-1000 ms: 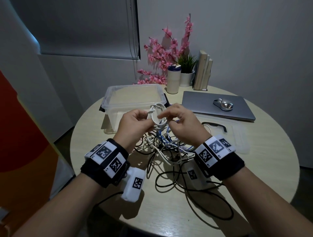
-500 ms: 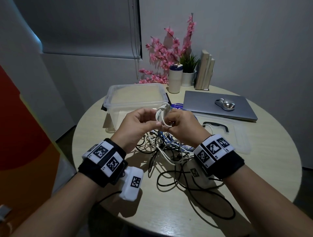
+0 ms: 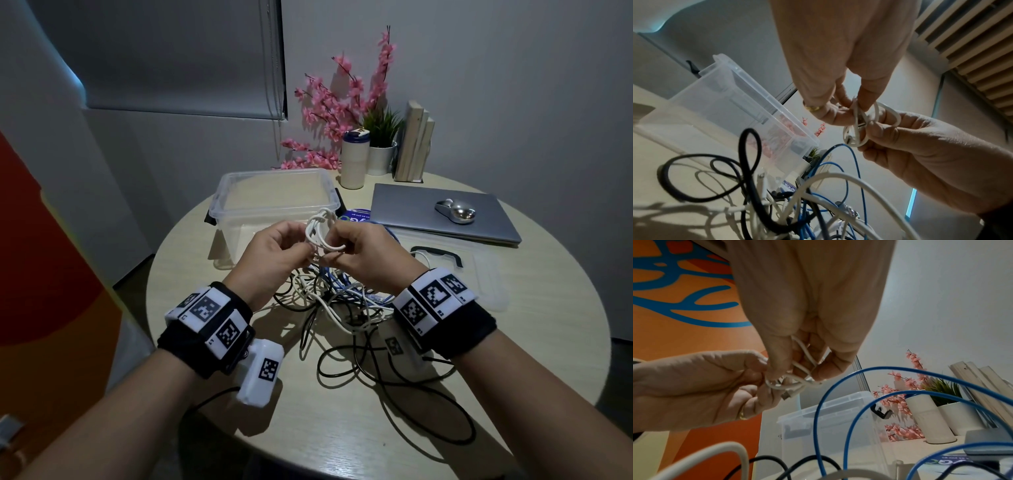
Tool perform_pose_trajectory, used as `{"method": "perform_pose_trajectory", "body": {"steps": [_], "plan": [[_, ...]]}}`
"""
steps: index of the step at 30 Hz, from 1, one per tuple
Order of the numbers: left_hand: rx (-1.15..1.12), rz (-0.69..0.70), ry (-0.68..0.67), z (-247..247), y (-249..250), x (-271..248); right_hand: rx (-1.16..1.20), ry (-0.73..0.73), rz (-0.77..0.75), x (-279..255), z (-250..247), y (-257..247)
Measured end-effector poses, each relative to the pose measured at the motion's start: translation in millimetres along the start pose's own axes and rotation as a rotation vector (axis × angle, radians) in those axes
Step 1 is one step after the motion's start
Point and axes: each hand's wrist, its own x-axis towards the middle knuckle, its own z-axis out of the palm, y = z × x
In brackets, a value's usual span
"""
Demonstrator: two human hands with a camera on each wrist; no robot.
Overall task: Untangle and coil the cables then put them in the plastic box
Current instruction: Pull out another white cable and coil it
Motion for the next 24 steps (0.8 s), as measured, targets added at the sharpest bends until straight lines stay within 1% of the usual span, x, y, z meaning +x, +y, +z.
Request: {"method": "perform_pose_trajectory", "body": {"steps": [4,8,13,18,21,24], "plan": [[-0.097,-0.060,0.005,0.5,0.1,-1.0,0.036,-0.015,0.011,1.3,-1.4,-1.1],[-0.165,-0.083,0.002,3.2,0.5,-1.9,0.000,-0.022,0.021,2.9,-0.3,-0.4],[-0.142,-0.070,-0.051,-1.8,0.9,-4.0,0.016,-0.047,-0.018,2.0,0.1,0.2],[-0.146,-0.096,-0.051,-4.6,-0.1,-3.6,0.042,-0.061,0.003,2.2,-0.3,-1.3],[-0.169,-0.108,-0.042,-6.2,-1.5,-2.5,-0.007,-0.095,0.005,2.8,-2.1,0.9],[-0.176,-0.108,-0.047,-5.8,-0.6,-2.5,-0.013,-0.087,0.007,3.4,-0.5,2.3]]}}
